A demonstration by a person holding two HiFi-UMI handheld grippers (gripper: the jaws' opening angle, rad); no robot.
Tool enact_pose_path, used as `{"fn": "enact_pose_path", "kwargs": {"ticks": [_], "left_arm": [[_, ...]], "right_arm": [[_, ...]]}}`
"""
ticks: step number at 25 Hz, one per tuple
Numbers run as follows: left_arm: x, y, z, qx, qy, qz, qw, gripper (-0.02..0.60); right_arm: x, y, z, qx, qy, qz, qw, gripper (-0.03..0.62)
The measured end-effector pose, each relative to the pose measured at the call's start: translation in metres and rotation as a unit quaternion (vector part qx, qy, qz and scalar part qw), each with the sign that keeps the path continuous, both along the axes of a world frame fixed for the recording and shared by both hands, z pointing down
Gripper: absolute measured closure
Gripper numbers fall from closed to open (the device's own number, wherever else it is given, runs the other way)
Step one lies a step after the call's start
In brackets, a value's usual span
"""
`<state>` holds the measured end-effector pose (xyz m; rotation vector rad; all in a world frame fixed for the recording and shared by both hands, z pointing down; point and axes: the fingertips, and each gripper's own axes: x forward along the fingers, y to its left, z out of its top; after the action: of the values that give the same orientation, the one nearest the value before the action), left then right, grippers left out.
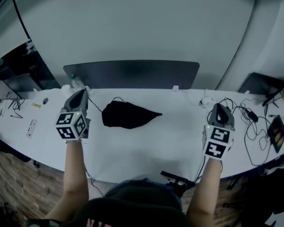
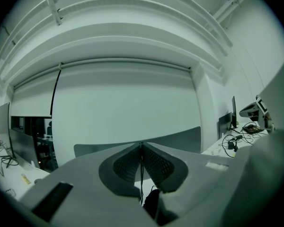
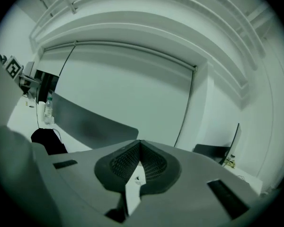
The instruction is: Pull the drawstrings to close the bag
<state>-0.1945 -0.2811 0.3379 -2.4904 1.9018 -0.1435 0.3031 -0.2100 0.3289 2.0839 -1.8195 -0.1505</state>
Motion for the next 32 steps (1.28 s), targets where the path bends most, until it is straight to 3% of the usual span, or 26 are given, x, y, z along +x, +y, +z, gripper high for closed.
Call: {"fn": "enact_pose_path", "kwargs": {"ticks": [10,15,32], "left_arm": [[0.049,0.013,-0.041,0.059,0.006,0.039,0.9975,0.569],[0.073,0.016,-0.059,0.086,-0.021,0.048,0.9950,0.569],[0.086,0.028,-0.080,0.115,-0.005,0.060,0.9915,0.569]], "right_arm": [[-0.078,-0.005,-0.036,0.056,0.002,-0.092,0.994,0.602],[-0.106,-0.003,-0.052,0.086,-0.009,-0.139,0.986,0.602],[-0.137,-0.005,-0.059,0.092,-0.008,-0.177,0.980,0.603]]}}
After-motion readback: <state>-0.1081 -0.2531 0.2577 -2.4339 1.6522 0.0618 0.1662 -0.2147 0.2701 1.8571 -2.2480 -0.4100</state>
